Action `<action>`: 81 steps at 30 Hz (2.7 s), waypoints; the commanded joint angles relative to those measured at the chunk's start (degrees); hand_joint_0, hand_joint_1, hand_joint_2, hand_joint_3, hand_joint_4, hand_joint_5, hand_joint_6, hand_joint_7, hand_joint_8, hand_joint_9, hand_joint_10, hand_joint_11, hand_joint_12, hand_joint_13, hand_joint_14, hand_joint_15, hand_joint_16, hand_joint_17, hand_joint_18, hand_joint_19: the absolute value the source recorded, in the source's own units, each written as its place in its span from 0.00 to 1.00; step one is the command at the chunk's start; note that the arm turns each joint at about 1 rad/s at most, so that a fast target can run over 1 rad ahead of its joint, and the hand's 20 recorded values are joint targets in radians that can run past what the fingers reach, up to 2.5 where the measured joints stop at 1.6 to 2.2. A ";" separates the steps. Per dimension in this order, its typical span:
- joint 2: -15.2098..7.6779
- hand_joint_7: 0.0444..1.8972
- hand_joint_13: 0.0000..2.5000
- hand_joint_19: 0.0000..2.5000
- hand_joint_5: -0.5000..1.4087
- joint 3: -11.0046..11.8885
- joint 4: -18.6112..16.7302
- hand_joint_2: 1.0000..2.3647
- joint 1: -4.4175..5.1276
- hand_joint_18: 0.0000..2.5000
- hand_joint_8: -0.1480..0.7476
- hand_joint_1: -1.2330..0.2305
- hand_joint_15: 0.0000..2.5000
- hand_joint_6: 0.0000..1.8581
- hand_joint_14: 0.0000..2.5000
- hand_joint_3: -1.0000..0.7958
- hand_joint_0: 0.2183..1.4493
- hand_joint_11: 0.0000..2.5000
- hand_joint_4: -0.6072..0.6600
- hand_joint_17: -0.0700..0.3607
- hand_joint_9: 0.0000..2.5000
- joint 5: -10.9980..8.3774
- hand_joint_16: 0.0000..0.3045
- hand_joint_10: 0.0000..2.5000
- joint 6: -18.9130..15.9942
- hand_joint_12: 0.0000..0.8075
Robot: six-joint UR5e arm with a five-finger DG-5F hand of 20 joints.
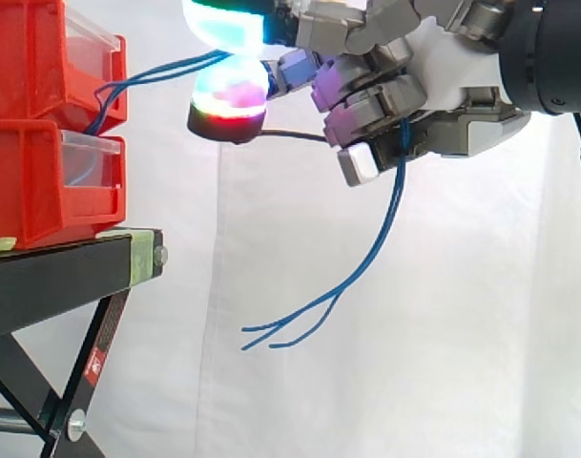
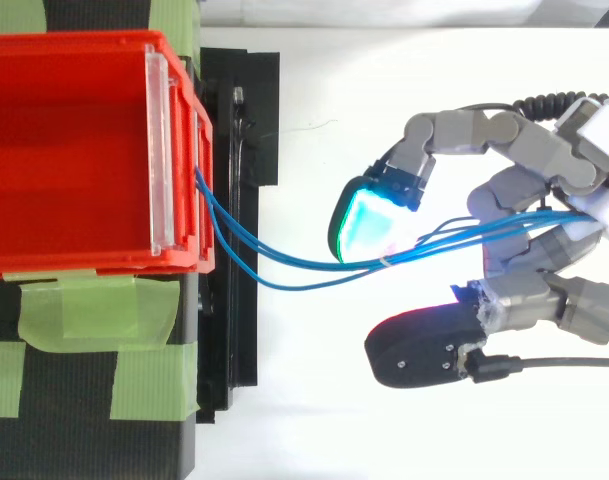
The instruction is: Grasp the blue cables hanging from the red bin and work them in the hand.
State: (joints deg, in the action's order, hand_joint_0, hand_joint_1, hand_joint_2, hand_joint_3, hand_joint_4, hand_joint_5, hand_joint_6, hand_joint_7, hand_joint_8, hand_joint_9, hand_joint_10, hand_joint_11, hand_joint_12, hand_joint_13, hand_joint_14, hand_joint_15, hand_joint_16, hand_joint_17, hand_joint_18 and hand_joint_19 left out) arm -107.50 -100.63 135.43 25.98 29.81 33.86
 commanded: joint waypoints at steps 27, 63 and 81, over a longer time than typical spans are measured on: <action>0.01 0.73 0.84 0.31 0.41 0.00 -0.17 0.00 -0.31 1.00 0.81 0.40 0.86 0.13 1.00 0.02 0.53 1.00 0.71 0.53 0.68 -0.19 0.69 1.00 -0.37 0.87; -0.08 0.72 0.84 0.31 0.41 2.37 -5.97 0.00 -1.10 1.00 0.81 0.38 0.86 0.14 1.00 0.02 0.53 1.00 0.72 0.53 0.68 -2.30 0.69 1.00 14.92 0.87; -0.08 0.72 0.84 0.31 0.37 2.37 -2.90 0.00 -1.01 1.00 0.81 0.34 0.86 0.15 1.00 0.01 0.49 1.00 0.71 0.53 0.68 -1.07 0.69 1.00 14.83 0.87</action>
State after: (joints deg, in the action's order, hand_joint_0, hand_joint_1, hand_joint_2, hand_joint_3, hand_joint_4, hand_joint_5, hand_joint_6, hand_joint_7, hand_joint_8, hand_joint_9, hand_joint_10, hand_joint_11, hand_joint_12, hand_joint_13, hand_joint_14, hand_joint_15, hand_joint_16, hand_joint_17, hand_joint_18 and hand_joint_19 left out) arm -107.51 -98.26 132.30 24.91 28.58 48.69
